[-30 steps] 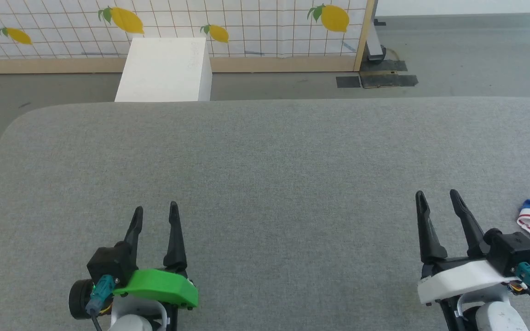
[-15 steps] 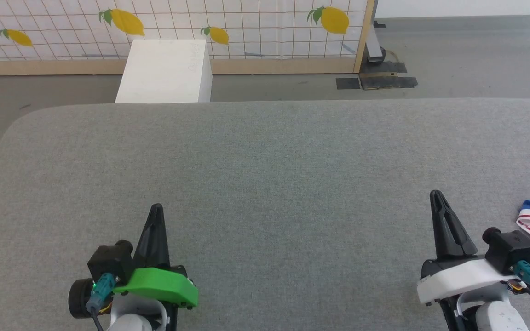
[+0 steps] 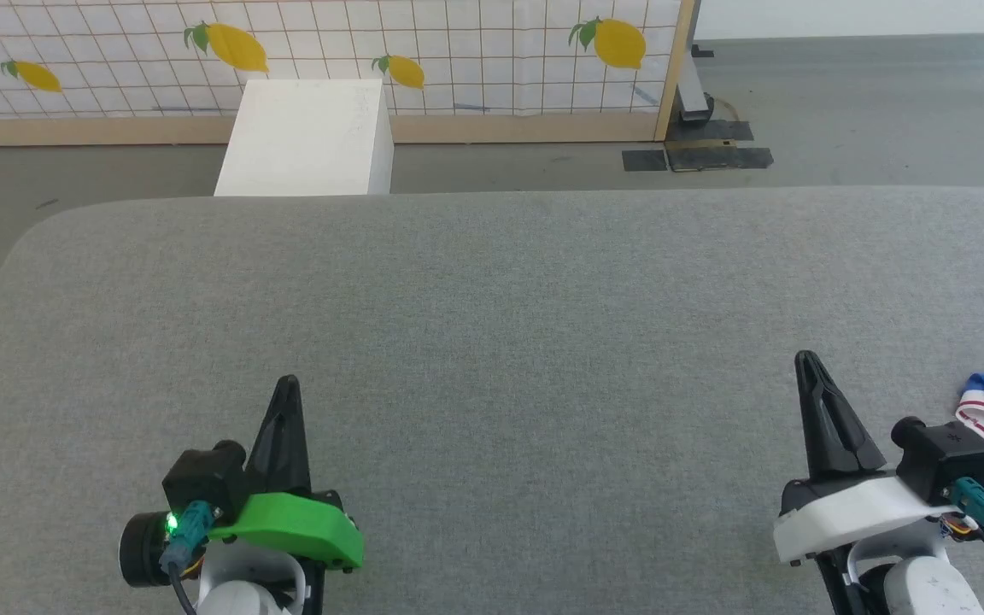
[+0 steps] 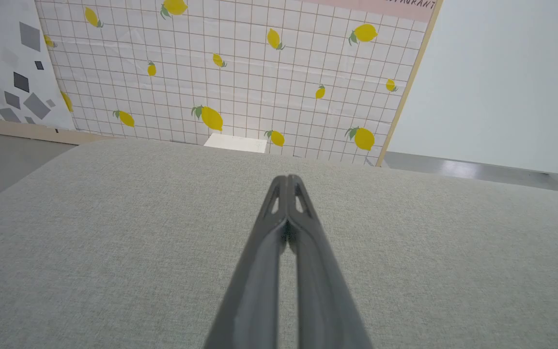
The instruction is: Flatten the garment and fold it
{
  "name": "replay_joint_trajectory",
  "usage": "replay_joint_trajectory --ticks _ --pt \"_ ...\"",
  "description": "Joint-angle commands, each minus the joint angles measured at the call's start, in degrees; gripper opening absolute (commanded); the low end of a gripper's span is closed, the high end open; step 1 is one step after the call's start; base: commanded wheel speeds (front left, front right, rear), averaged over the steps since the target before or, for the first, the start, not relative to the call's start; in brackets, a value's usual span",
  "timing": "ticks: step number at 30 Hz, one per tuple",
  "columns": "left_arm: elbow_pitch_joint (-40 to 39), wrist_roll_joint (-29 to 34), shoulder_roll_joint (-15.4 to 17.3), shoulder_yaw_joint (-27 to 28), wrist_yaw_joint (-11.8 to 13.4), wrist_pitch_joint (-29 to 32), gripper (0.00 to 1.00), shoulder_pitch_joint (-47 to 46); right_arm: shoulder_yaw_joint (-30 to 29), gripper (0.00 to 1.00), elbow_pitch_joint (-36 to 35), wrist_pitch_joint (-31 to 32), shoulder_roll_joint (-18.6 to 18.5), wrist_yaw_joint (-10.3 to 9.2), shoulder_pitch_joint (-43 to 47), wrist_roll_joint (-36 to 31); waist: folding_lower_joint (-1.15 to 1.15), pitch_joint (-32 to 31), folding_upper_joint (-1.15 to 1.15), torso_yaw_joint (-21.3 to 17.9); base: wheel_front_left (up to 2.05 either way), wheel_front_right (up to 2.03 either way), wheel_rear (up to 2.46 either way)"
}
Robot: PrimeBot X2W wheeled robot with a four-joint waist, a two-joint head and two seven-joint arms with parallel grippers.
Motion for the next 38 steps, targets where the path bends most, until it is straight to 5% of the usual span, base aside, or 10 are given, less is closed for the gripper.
replay_joint_trajectory --ticks 1,38 --pt "-0.3 0.5 -0.1 0.3 -0.3 0.4 0.00 0.5 0.1 0.00 -0.5 0.4 0.0 -0.03 0.7 -0.6 0.00 0.0 0.00 0.0 0.00 0.00 0.00" --pt "-2.5 5.5 -0.4 2.6 -1.6 4.9 0.00 1.4 0.2 0.00 -3.6 4.9 0.0 -0.05 1.7 -3.9 0.00 -1.1 0.00 -0.2 0.00 0.00 0.00"
